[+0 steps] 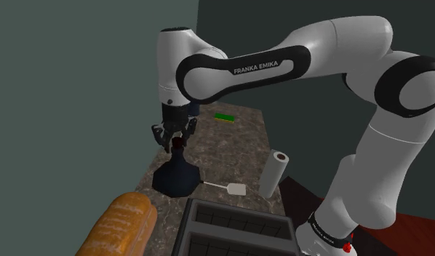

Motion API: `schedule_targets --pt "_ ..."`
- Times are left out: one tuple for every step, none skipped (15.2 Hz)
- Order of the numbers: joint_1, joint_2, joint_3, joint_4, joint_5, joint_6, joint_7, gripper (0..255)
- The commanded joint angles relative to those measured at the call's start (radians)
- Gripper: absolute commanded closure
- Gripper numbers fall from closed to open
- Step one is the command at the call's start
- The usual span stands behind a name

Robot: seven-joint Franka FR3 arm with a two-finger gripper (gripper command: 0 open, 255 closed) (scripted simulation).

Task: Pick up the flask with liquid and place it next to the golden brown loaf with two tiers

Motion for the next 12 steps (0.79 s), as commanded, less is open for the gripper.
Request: schedule_targets --pt "0.0 0.004 0.0 -0.018 -0.002 0.025 0.002 255" --pt "0.0 0.007 0.0 -0.028 -0.003 0.037 0.003 255" --pt "0.0 0.01 -0.001 -0.038 -0.004 0.05 0.004 255" --pt "0.0 0.013 -0.001 -0.048 -0.006 0.063 0.005 255" --pt "0.001 0.017 -0.001 -0.057 -0.007 0.075 0.006 255" --pt "0.001 0.02 -0.001 -0.066 -0.009 0.088 0.007 255" --pt "0.001 0.024 -0.001 -0.075 -0.01 0.1 0.008 255" --pt "0.001 0.028 -0.002 -0.083 -0.012 0.113 0.01 255" --pt "0.001 0.033 -0.002 -0.092 -0.013 0.125 0.011 255" --pt "0.002 0.037 -0.002 -0.1 -0.015 0.138 0.013 255" --pt "0.002 0.043 -0.003 -0.11 -0.018 0.154 0.014 255" --pt "0.002 0.043 -0.003 -0.11 -0.018 0.154 0.014 255"
